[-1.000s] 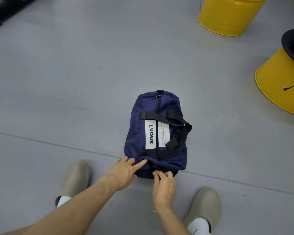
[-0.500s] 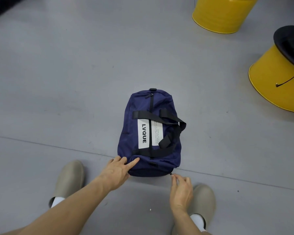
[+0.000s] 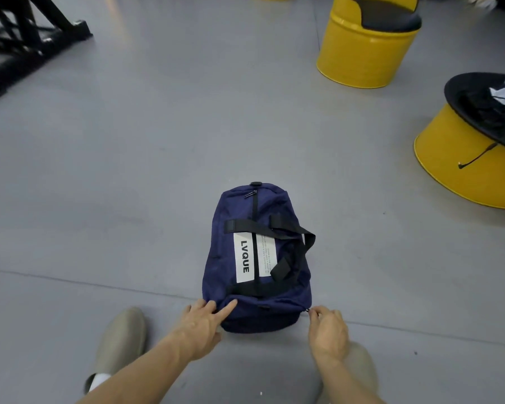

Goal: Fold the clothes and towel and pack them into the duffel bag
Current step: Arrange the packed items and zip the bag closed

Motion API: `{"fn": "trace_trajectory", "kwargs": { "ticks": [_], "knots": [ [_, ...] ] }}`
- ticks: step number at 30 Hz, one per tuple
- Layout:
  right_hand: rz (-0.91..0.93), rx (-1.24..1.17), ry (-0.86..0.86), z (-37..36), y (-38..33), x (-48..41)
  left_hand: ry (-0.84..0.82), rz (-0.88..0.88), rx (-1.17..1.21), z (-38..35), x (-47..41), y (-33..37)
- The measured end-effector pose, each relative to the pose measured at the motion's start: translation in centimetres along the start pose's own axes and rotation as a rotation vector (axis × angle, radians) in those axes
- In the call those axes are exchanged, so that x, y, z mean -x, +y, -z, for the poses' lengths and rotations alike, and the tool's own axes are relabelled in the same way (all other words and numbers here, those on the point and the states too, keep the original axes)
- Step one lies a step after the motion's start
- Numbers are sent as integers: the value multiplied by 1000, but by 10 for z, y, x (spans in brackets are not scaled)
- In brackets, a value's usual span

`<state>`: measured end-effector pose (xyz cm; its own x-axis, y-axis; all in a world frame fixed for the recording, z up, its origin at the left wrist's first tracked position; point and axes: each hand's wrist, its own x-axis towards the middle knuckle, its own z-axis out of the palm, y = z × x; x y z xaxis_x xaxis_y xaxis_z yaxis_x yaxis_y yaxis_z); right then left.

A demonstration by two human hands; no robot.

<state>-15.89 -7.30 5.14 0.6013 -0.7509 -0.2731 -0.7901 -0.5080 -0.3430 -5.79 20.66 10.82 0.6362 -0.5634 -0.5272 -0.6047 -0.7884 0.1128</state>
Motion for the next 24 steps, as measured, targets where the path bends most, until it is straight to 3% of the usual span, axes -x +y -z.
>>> {"fn": "trace_trajectory", "kwargs": {
  "ticks": [5,12,15,20,24],
  "knots": [
    [230,-62,-169,13,-2,5,35,8,216,8,13,4],
    [332,-44,-276,59,-32,30,173,10,315,52,42,23],
    [291,-103,-294,81,-46,38,189,22,323,66,58,30],
    [163,-402,-331,80,-78,32,261,53,364,67,71,29],
    [-174,-810,-435,66,-102,11,266,63,394,59,71,12]
  ]
}}
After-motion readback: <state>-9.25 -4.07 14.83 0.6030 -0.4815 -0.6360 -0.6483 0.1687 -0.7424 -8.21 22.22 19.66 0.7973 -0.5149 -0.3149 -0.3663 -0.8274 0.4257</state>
